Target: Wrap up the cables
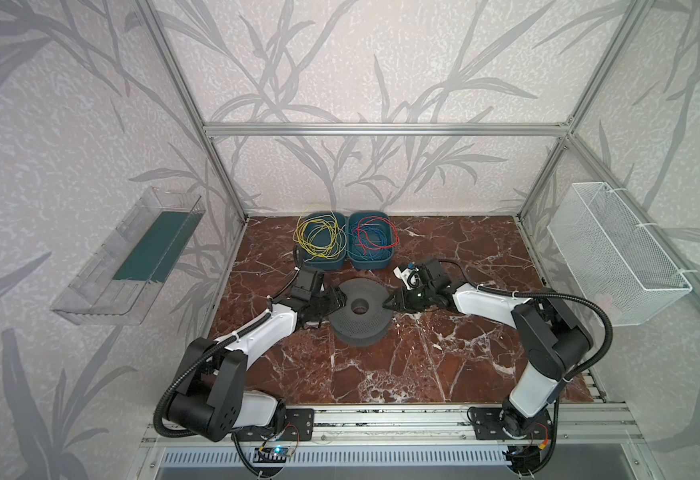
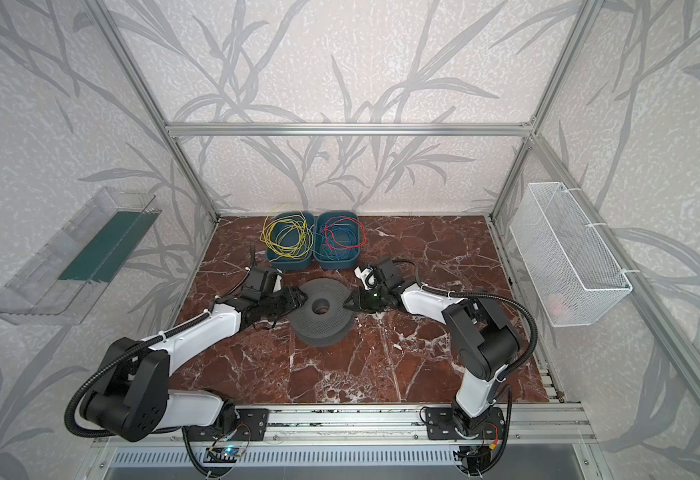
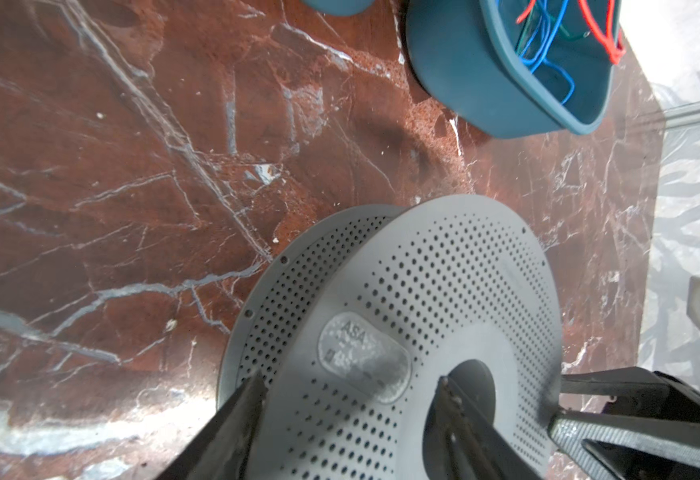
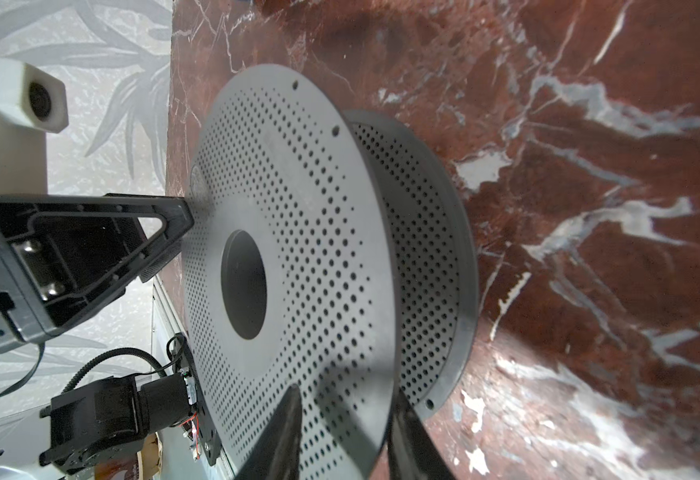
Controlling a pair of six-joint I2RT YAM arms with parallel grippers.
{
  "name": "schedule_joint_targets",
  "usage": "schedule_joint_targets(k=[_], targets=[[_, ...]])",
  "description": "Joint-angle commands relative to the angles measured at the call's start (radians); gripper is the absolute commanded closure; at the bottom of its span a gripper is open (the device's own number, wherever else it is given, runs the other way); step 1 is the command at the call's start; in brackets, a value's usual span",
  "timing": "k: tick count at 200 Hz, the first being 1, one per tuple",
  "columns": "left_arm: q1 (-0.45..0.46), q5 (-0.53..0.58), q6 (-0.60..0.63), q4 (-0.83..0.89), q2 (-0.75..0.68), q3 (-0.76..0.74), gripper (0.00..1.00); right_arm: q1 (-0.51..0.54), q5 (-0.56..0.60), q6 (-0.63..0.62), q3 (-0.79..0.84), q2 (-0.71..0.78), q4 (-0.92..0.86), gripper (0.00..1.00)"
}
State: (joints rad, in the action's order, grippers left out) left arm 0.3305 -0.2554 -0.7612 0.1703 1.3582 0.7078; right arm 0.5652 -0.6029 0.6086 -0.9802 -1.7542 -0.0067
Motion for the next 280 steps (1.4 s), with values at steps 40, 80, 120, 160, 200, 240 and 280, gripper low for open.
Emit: schedule_joint_targets(k=[40, 80, 120, 160, 200, 240, 280], targets=[[-0.015, 0.191, 0.018, 0.166, -0.253, 0.053, 0.17, -0.011, 0.103, -0.120, -0.057, 0.117, -0.156, 0.50], [-0.024, 0.242, 0.104, 0.308, -0.375, 0.177, 0.19, -0.058, 0.196, -0.203, -0.060, 0.240, -0.278, 0.49], [-0.033, 0.386, 0.210, 0.394, -0.429, 0.321, 0.16, -0.076, 0.257, -0.215, -0.020, 0.367, -0.291, 0.49], [-0.121, 0.307, 0.214, 0.415, -0.280, 0.483, 0.21, -0.078, 0.285, -0.186, 0.034, 0.425, -0.227, 0.50], [-0.212, 0.146, 0.163, 0.377, -0.075, 0.598, 0.37, -0.083, 0.283, -0.185, 0.044, 0.429, -0.222, 0.52], [-0.271, 0.205, 0.140, 0.293, 0.099, 0.691, 0.37, -0.094, 0.262, -0.166, 0.083, 0.423, -0.160, 0.52], [-0.325, 0.261, 0.234, 0.215, 0.335, 0.827, 0.37, -0.114, 0.242, -0.132, 0.105, 0.387, -0.091, 0.52]])
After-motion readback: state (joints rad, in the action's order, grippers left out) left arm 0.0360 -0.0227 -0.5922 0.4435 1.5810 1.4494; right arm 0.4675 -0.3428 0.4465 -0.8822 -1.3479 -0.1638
